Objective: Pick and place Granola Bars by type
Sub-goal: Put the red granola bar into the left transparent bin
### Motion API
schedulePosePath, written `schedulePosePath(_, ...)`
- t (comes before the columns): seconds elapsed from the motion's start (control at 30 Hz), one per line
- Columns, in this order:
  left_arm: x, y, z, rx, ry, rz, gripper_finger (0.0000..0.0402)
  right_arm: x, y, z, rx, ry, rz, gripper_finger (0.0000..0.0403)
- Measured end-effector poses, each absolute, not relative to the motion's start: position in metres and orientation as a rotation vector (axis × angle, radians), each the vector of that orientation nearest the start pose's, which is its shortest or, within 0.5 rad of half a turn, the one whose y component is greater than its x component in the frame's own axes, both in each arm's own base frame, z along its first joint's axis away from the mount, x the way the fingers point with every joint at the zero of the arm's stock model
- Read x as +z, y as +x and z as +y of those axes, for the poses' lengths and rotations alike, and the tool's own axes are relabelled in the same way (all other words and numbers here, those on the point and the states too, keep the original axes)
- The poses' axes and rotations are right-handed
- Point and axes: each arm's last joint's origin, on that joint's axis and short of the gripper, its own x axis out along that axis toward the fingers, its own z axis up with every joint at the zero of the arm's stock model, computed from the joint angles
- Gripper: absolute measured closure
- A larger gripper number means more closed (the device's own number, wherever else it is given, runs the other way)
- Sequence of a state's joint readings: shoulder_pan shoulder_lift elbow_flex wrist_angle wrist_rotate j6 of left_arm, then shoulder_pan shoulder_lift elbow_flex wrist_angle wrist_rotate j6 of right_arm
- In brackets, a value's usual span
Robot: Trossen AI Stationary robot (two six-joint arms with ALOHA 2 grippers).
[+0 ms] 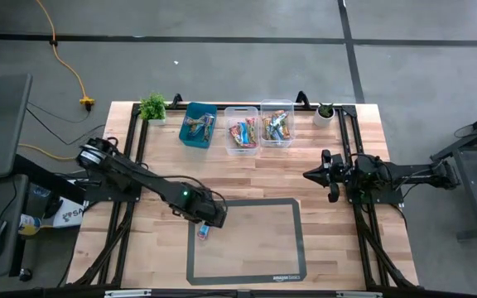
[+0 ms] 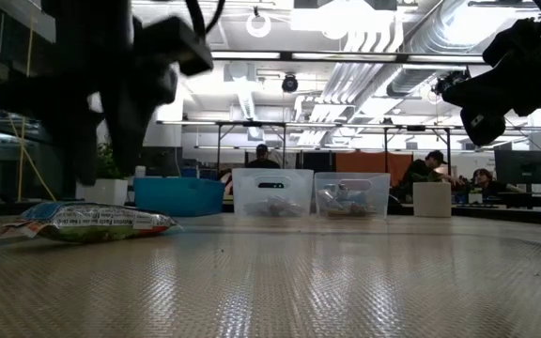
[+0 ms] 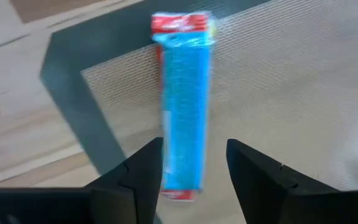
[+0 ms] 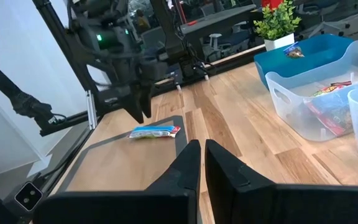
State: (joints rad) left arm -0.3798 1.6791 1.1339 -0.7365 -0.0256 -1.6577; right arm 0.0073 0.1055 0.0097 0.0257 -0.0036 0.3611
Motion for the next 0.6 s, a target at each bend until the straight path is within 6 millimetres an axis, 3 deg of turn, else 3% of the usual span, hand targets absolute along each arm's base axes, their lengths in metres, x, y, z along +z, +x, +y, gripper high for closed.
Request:
schedulePosePath(0.27,0.179,0.300,-0.120,0.810,-1.147,1.206,0.0227,0.160,0.104,0.001,-0.004,0.360,0.081,0.0394)
schedulePosePath(0.6,0.175,0.301,-0.120,0.834,-1.139,1.194,0.0227,0.160,0.104,0.001,-0.004,0.359,0.084,0.0395)
